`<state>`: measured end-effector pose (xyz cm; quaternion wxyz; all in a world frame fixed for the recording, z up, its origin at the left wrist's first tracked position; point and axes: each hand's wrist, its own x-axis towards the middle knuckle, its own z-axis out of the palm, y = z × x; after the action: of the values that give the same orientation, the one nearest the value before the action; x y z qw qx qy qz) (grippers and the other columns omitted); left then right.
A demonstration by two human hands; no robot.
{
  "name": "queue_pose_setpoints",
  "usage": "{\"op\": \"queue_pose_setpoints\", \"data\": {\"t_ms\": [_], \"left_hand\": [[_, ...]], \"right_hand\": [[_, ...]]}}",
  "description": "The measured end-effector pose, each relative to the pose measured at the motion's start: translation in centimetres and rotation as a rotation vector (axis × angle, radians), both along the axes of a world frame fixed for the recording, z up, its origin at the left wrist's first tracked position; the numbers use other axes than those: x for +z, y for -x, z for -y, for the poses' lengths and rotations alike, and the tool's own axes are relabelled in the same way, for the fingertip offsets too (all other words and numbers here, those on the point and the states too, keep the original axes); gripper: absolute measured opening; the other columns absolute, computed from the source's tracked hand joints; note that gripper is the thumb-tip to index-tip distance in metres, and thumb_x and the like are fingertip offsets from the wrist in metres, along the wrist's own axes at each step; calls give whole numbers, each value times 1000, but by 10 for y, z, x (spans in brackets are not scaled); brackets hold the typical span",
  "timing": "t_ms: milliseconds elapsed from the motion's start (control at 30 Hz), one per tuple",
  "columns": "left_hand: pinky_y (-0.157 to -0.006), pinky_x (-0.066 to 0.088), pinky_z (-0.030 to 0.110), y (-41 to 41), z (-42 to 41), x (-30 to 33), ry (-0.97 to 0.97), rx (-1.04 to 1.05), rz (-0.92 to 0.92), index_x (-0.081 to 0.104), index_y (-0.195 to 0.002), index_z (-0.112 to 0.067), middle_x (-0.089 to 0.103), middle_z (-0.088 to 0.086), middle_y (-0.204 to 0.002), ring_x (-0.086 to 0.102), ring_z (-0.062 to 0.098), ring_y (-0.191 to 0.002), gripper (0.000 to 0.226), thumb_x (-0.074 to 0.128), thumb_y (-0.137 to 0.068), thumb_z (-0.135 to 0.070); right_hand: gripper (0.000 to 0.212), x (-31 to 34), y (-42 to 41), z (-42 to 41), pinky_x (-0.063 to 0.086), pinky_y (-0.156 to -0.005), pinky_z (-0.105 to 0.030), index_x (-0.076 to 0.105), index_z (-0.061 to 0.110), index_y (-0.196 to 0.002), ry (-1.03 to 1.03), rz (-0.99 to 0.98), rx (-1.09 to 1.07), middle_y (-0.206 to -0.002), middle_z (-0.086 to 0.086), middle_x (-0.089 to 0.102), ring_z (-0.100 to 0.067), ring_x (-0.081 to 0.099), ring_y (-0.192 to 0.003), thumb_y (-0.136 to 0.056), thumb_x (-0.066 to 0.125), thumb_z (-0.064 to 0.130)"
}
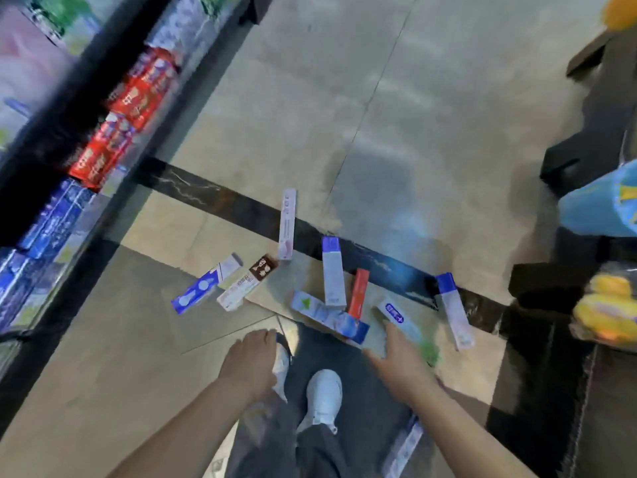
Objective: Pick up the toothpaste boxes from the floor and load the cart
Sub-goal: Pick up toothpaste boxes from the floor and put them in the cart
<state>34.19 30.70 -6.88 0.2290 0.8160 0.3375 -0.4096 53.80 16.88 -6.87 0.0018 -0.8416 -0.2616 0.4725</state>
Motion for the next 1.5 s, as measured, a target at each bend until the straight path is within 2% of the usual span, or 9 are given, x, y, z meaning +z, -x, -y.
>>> {"op": "queue_pose_setpoints", "data": {"t_ms": [333,467,600,700,800,1000,1200,1367,1500], "left_hand": [[-98,40,34,-25,-18,-228,70,48,85,33,-137,-11,42,8,-137,41,26,-127,64,64,-82,-24],[-112,28,33,-38,-23,-293,30,-33,145,15,-148,-9,22,11,-152,27,26,-139,90,71,-78,-20],[-118,16,37,-53,-46,-339,-81,-157,230,6,-152,-14,-1,9,-160,9,27,-147,84,60,-87,-16],[-112,23,35,-57,-55,-351,-38,-243,283,27,-146,-15,23,8,-155,24,23,-142,65,57,-89,-21],[-92,40,31,-50,-55,-344,30,-181,310,46,-129,-14,49,4,-131,46,22,-123,49,62,-82,-21],[-78,48,37,6,-65,-260,86,143,185,51,-110,-16,56,2,-108,57,25,-102,40,66,-75,-29],[-69,44,28,40,-85,-89,-2,463,34,49,-95,-19,62,0,-103,61,23,-95,34,70,-69,-29],[-65,40,26,31,-93,71,-67,715,113,55,-99,-17,66,1,-100,63,25,-93,41,72,-70,-40],[-62,37,24,10,-87,180,-58,838,220,54,-87,-20,62,-3,-87,63,24,-88,33,72,-69,-39]], "right_hand": [[56,-218,-18,-68,48,-83,-40,44,13,-123,-13,15,-107,-118,-11,59,-32,58,-105,-81,63,46],[72,-270,-6,-92,50,-85,-42,43,15,-121,-59,4,-208,-118,-6,60,-30,59,-106,-69,73,54],[70,-303,0,-104,52,-83,-42,35,17,-124,-118,-2,-308,-117,-5,58,-28,59,-102,-72,76,38],[56,-309,-4,-102,50,-74,-35,38,19,-119,-147,8,-330,-108,0,58,-22,57,-89,-75,70,29],[45,-299,-15,-95,51,-76,-39,40,24,-110,-128,56,-304,-100,3,59,-24,58,-86,-73,67,30],[53,-216,-42,-86,43,-70,-34,41,22,-120,-54,123,-221,-101,-1,59,-30,60,-94,-75,67,28],[40,-49,-43,-98,47,-69,-37,41,21,-104,-107,125,-261,-76,7,52,-10,52,-63,-77,69,24],[47,95,-21,-103,48,-75,-40,42,19,-109,-142,111,-311,-97,-1,59,-28,59,-87,-74,72,27],[47,188,10,-97,43,-72,-37,45,11,-112,-207,103,-392,-102,-8,60,-30,57,-89,-75,70,23]]}}
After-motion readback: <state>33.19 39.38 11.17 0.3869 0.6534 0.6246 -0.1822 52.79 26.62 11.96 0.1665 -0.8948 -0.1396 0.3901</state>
